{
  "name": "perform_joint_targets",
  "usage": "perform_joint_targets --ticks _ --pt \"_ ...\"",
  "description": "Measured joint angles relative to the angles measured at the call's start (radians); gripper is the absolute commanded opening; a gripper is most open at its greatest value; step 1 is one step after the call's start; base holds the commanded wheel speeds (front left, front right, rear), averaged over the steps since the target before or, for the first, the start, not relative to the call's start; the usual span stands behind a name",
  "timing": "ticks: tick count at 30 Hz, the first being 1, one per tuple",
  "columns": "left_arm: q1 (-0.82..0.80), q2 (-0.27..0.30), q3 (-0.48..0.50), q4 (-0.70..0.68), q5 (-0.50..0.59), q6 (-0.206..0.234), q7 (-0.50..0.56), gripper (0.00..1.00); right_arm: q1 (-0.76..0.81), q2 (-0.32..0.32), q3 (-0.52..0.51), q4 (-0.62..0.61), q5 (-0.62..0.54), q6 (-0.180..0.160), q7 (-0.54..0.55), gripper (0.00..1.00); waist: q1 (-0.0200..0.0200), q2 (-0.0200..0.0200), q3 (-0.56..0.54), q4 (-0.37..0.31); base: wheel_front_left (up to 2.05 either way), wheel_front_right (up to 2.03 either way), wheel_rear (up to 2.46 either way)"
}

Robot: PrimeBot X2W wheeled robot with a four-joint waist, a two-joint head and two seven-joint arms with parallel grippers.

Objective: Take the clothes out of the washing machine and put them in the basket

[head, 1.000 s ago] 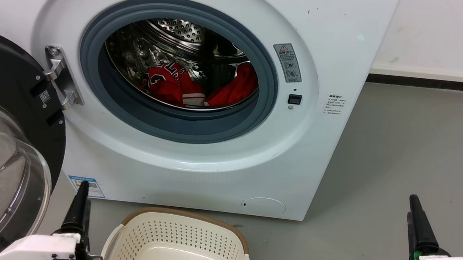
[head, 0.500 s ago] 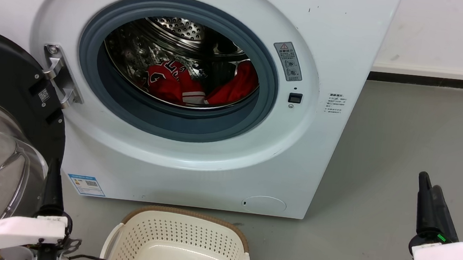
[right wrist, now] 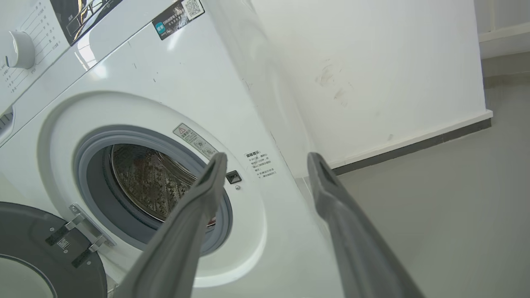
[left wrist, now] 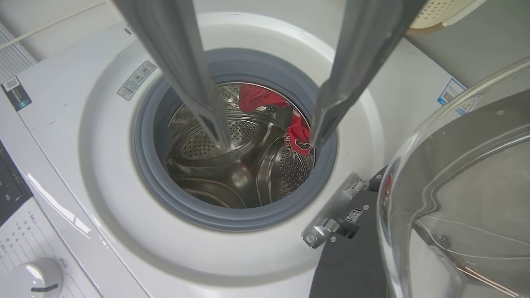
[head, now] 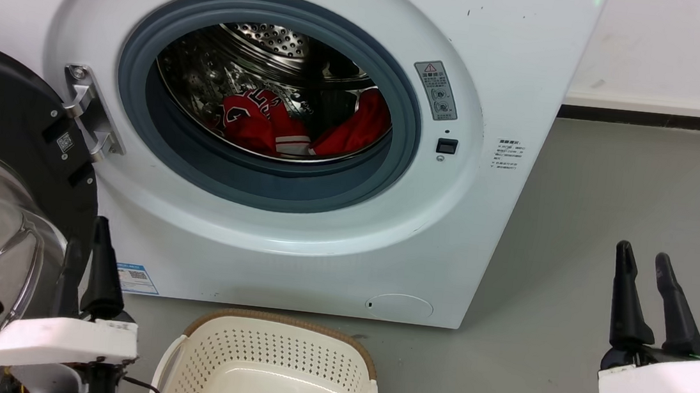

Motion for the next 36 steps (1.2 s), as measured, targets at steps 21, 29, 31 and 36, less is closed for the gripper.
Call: perform_joint_targets --ticks 21,29,31,36 --pt "0.026 0.032 -0.204 -0.071 0.406 0.139 -0.061 1.0 0.024 -0.002 0.04 -0.042 -0.325 0.0 -0.059 1.0 0.0 0.0 0.003 -0.003 0.0 0.0 0.0" --pt "0.044 0.041 -0.235 -0.048 0.46 0.138 -0.079 1.0 0.042 -0.002 0.049 -0.032 -0.429 0.0 -0.08 1.0 0.0 0.0 0.004 -0.004 0.0 0.0 0.0" --pt "0.046 0.044 -0.246 -0.033 0.479 0.132 -0.084 1.0 0.043 -0.002 0.052 -0.032 -0.455 0.0 -0.085 1.0 0.0 -0.0001 0.004 -0.005 0.0 0.0 0.0" --pt "0.059 0.045 -0.261 0.023 0.513 0.095 -0.095 1.0 0.054 -0.003 0.054 -0.018 -0.497 0.0 -0.095 1.0 0.0 0.0 0.002 -0.007 0.0 0.0 0.0"
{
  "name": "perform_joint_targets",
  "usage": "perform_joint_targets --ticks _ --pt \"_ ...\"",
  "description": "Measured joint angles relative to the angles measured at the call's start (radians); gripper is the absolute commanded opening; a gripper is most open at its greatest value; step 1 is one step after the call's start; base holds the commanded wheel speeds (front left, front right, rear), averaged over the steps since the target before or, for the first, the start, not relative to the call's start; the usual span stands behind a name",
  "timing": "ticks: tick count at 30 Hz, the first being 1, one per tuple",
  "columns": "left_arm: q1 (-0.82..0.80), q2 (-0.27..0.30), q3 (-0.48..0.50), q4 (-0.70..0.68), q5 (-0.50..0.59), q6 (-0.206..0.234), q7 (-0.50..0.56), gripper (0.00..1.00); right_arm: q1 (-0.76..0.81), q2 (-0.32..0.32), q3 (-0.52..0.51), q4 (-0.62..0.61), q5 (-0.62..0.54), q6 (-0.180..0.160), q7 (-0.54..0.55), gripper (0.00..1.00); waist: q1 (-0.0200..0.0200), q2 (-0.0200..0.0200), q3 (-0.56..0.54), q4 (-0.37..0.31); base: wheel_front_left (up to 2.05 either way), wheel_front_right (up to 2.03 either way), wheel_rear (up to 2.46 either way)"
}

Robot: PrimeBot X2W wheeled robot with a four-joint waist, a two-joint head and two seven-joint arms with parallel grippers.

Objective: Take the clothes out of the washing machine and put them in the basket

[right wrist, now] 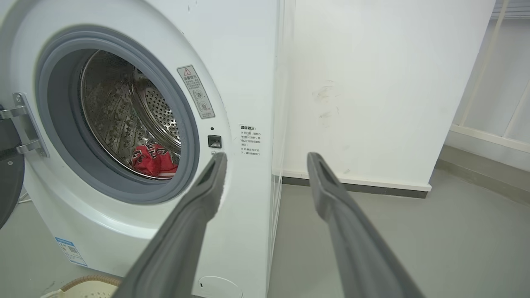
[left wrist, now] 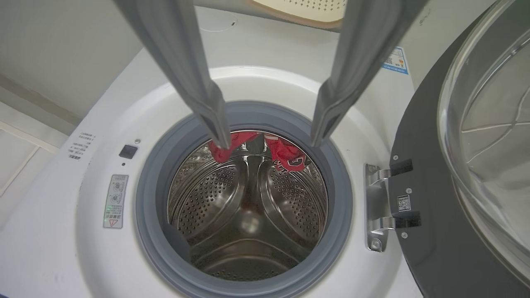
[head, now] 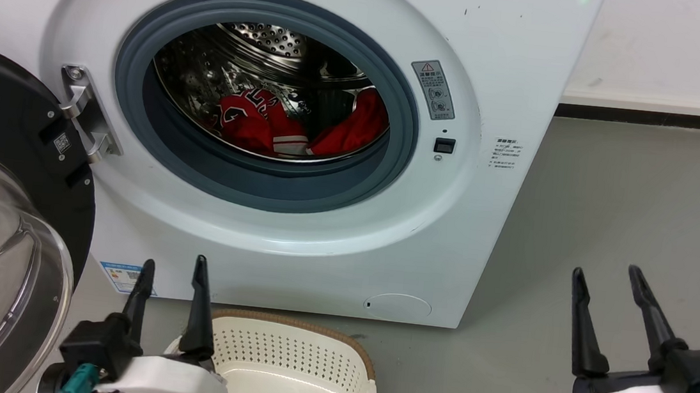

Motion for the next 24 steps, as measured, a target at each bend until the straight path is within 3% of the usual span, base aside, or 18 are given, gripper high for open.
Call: perform_joint_targets --ticks 6,14,24 --pt "0.0 0.013 -0.035 0.022 0.085 -0.01 -0.012 1.0 0.01 0.0 -0.002 0.022 -0.046 0.0 -0.014 1.0 0.0 0.0 -0.002 0.002 0.0 0.0 0.0" --pt "0.0 0.037 -0.088 0.016 0.166 0.03 -0.028 1.0 0.013 0.0 -0.002 0.034 -0.127 0.0 -0.031 1.0 0.0 0.0 -0.004 0.003 0.0 0.0 0.0" --pt "0.009 0.032 -0.088 0.022 0.201 0.038 -0.048 1.0 0.027 -0.001 -0.021 0.091 -0.062 0.0 -0.051 1.0 0.0 0.0 -0.009 0.002 0.0 0.0 0.0"
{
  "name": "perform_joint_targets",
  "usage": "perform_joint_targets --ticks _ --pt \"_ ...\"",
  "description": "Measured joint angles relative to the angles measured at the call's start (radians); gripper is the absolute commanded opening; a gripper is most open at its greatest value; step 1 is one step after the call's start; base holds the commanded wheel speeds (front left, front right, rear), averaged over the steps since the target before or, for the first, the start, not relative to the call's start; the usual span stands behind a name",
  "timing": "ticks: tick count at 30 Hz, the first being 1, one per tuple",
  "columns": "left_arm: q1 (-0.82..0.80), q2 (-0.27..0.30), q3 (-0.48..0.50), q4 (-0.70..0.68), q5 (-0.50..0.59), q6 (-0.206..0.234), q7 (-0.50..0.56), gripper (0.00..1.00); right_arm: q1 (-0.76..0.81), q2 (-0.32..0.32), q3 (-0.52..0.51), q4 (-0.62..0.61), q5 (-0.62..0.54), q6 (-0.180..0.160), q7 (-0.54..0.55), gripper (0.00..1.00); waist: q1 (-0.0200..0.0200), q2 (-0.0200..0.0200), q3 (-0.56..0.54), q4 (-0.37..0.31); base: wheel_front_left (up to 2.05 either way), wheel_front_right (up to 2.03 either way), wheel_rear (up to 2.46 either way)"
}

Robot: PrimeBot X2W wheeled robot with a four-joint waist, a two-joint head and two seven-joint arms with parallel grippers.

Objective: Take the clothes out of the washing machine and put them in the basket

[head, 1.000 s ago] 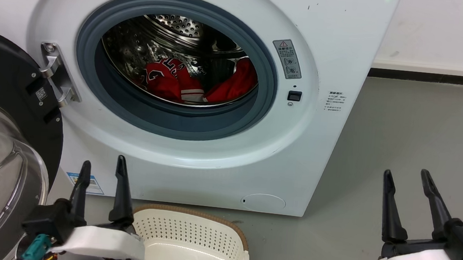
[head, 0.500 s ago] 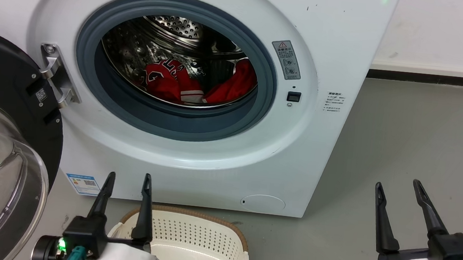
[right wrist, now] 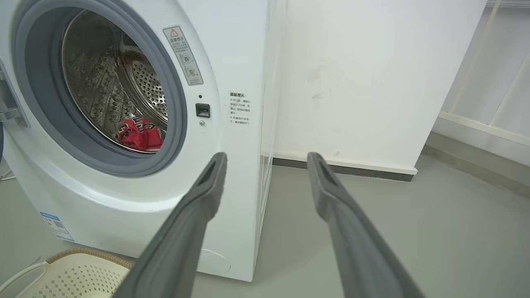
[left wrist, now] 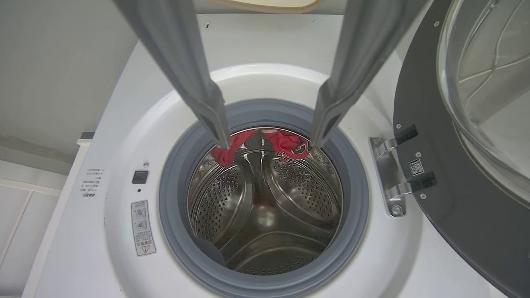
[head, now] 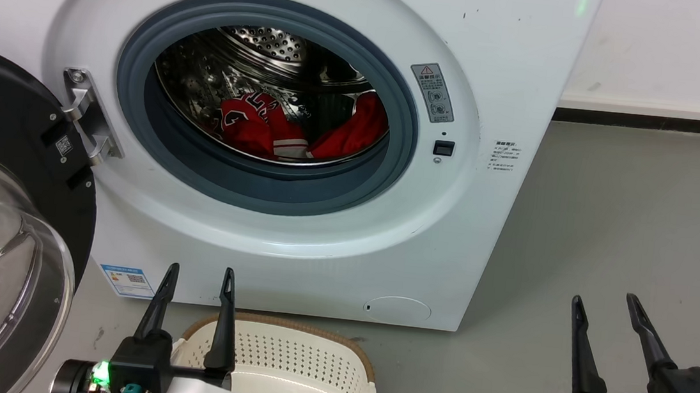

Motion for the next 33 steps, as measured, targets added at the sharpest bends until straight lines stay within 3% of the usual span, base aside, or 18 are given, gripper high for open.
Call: perform_joint_targets --ticks 8,14,33 --pt "0.021 -0.021 0.029 0.038 0.041 -0.048 -0.014 1.0 0.004 -0.001 0.002 0.039 0.001 0.0 -0.013 1.0 0.0 0.0001 -0.005 -0.001 0.0 0.0 0.0" --pt "0.021 -0.036 0.044 0.041 0.105 -0.058 -0.024 1.0 0.004 -0.001 0.003 0.04 -0.043 0.0 -0.025 1.0 0.0 0.0 -0.002 -0.002 0.0 0.0 0.0" --pt "0.018 -0.041 0.091 0.06 0.117 -0.094 -0.027 1.0 -0.011 -0.001 0.003 0.042 -0.029 0.0 -0.026 1.0 0.0 0.0 0.03 -0.043 0.0 0.0 0.0"
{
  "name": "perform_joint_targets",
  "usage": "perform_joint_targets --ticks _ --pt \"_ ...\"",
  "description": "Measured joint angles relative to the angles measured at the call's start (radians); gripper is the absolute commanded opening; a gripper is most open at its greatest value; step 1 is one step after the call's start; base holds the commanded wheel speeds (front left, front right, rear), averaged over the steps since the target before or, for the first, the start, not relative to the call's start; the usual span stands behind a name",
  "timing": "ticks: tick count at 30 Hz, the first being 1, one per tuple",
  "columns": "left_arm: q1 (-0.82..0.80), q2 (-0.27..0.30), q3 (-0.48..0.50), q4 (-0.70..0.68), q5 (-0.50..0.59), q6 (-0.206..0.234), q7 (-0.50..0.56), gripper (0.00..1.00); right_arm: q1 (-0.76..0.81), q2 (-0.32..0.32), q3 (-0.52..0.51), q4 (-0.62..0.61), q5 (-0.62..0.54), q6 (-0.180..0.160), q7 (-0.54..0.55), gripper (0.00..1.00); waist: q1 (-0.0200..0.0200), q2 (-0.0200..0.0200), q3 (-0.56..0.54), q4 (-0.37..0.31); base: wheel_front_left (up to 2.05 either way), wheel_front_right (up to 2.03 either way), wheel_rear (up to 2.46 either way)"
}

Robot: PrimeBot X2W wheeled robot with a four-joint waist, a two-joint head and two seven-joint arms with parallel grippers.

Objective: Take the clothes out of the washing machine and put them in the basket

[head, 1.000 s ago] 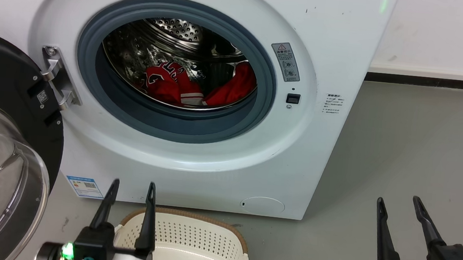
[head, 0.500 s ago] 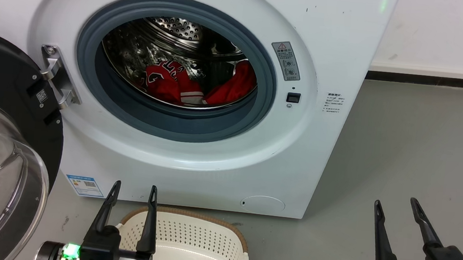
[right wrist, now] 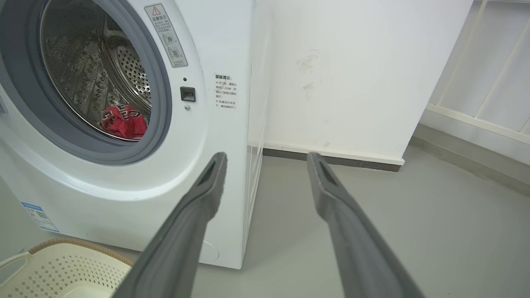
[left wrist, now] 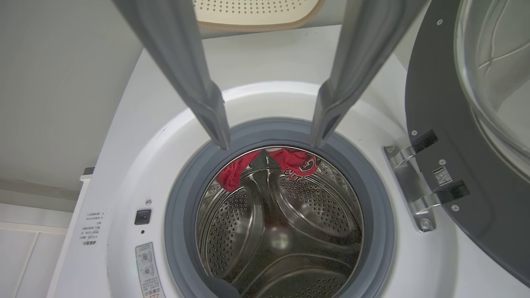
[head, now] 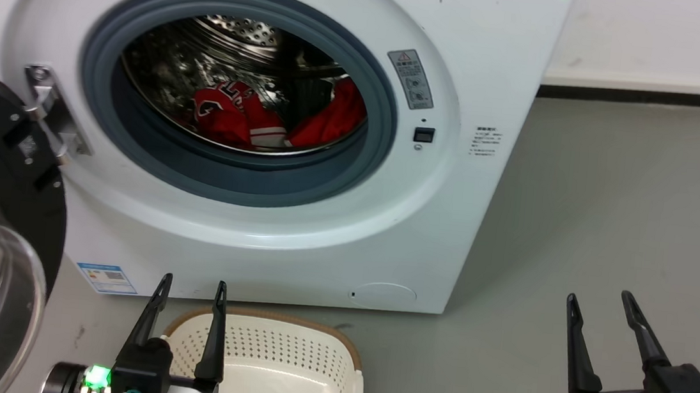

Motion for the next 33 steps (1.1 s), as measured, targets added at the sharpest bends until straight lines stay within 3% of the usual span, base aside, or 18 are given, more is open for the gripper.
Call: perform_joint_targets --ticks 5,9,17,27,33 --pt "-0.057 0.044 0.003 0.042 0.016 -0.035 0.0 1.0 -0.021 0.0 0.007 -0.009 0.019 0.0 0.0 1.0 0.0 0.0 0.044 -0.036 0.0 0.0 0.0" --pt "-0.158 0.109 0.027 0.109 0.025 -0.062 0.0 1.0 -0.062 0.0 0.021 -0.023 0.056 0.0 0.0 1.0 0.0 0.0 0.101 -0.072 0.0 0.0 0.0" --pt "-0.509 0.264 0.059 0.381 0.043 -0.129 0.008 1.0 -0.121 -0.002 0.027 -0.053 0.101 0.0 0.0 1.0 0.0001 0.0 0.254 -0.145 0.0 0.0 0.0" --pt "-1.048 0.423 -0.04 0.644 0.131 -0.194 0.247 1.0 -0.191 -0.003 0.054 -0.087 0.169 0.0 0.0 1.0 0.0002 0.0 0.478 -0.212 0.0 0.0 0.0" --pt "-1.282 0.46 -0.109 0.764 0.156 -0.206 0.349 1.0 -0.217 -0.002 0.084 -0.106 0.212 0.0 0.0 1.0 0.0003 0.0 0.597 -0.25 0.0 0.0 0.0"
